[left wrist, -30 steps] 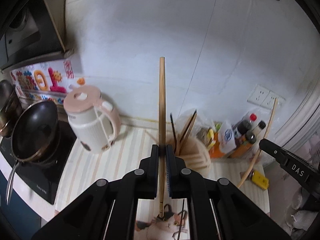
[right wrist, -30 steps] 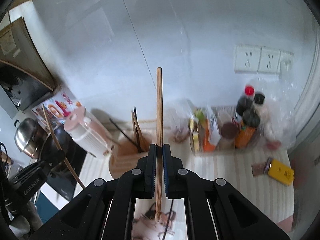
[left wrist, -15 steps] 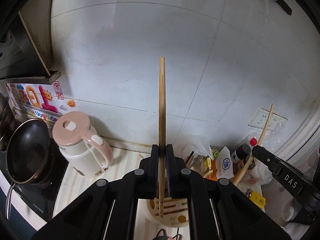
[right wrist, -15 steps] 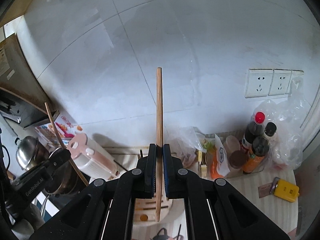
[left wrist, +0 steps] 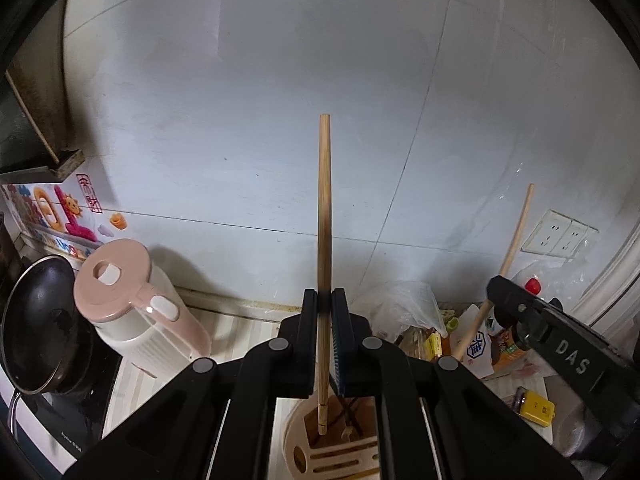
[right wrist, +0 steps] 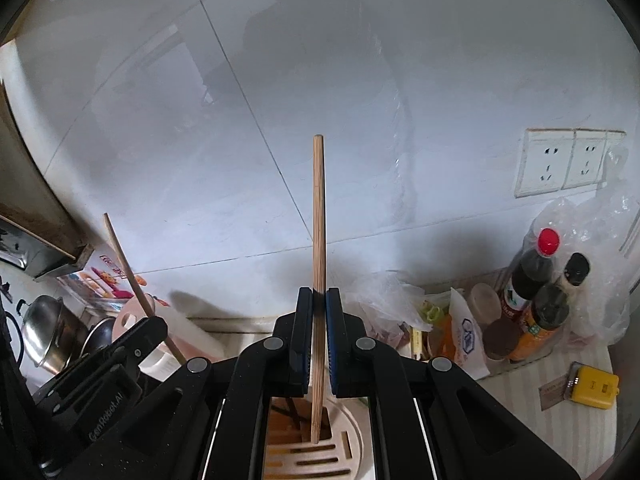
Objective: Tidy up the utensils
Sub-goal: 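Lift both wooden chopsticks and carry them over the cream holder, then lower both wooden chopsticks into the holder and open both tools, then move both open tools down and grasp a dark chopstick with each, then lift both dark chopsticks and carry them over the cream holder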
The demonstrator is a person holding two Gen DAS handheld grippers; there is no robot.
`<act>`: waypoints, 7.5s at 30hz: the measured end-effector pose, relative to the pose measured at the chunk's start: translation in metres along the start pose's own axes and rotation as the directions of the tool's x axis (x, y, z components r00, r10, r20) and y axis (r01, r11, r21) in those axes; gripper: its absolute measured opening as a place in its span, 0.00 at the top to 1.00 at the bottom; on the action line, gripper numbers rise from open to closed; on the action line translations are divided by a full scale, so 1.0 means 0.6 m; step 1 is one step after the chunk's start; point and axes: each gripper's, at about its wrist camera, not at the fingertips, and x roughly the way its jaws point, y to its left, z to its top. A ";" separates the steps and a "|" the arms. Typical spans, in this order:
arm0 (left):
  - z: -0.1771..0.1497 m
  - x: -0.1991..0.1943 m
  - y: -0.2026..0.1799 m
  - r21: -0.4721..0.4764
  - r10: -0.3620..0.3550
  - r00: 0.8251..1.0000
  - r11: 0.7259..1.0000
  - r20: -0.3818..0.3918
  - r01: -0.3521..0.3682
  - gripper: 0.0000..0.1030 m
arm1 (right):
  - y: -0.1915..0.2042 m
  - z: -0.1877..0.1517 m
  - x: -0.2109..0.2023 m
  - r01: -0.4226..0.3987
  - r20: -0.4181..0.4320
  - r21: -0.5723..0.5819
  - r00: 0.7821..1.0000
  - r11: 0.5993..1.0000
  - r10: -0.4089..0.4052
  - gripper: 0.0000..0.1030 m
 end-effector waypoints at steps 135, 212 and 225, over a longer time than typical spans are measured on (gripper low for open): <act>-0.554 0.123 0.089 0.106 0.177 0.730 0.984 -0.660 -0.143 0.97 | -0.143 -0.626 0.133 0.214 -0.691 -0.089 0.690 0.973 -0.215 0.94; -0.060 -0.192 0.006 0.077 -0.075 0.997 0.994 0.023 0.074 0.98 | 0.002 -0.076 -0.138 -0.117 0.035 0.011 0.993 0.993 0.116 0.95; -0.077 -0.041 -0.009 0.080 -0.054 0.990 0.995 -0.133 0.066 0.98 | 0.005 -0.060 0.010 -0.092 0.024 -0.001 0.995 0.996 0.092 0.95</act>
